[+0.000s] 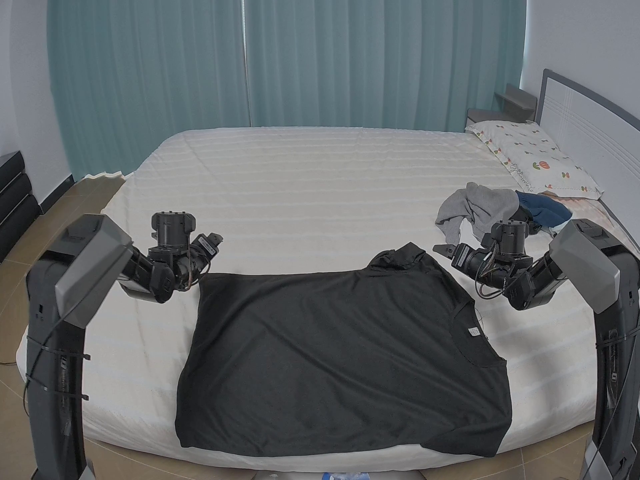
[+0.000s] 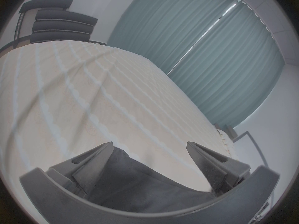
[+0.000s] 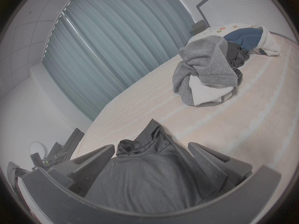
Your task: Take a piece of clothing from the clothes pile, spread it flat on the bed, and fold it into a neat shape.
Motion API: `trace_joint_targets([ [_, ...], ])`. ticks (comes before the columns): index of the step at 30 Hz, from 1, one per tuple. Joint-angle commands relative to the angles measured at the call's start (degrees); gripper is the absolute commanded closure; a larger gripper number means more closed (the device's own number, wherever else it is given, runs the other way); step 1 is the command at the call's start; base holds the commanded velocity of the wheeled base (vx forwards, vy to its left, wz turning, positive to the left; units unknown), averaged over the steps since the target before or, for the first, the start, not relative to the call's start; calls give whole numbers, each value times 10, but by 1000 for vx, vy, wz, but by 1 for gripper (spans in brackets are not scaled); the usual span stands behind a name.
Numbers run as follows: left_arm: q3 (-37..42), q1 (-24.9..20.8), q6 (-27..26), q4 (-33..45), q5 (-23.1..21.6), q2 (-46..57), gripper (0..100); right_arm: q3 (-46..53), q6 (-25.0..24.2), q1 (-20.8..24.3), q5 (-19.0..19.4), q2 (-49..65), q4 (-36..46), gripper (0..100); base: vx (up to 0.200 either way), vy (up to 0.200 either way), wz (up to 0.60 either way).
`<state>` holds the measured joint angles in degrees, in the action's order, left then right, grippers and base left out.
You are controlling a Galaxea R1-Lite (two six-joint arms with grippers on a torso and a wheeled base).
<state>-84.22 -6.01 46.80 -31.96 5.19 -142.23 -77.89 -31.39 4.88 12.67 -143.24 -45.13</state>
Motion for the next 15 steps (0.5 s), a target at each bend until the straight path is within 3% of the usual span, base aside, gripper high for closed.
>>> trace_joint_targets([
  [1, -103, -13, -15, 14, 58, -141, 0, 10, -1, -7, 6, -9, -11, 0, 0, 0, 0],
  [6, -102, -12, -17, -26, 95, -150, 0, 13, 0, -8, 3, -21, -22, 0, 0, 0, 0],
  [15, -96, -11, -12, -36, 97, -146, 0, 9, 0, -11, 2, -36, -36, 0, 0, 0, 0],
])
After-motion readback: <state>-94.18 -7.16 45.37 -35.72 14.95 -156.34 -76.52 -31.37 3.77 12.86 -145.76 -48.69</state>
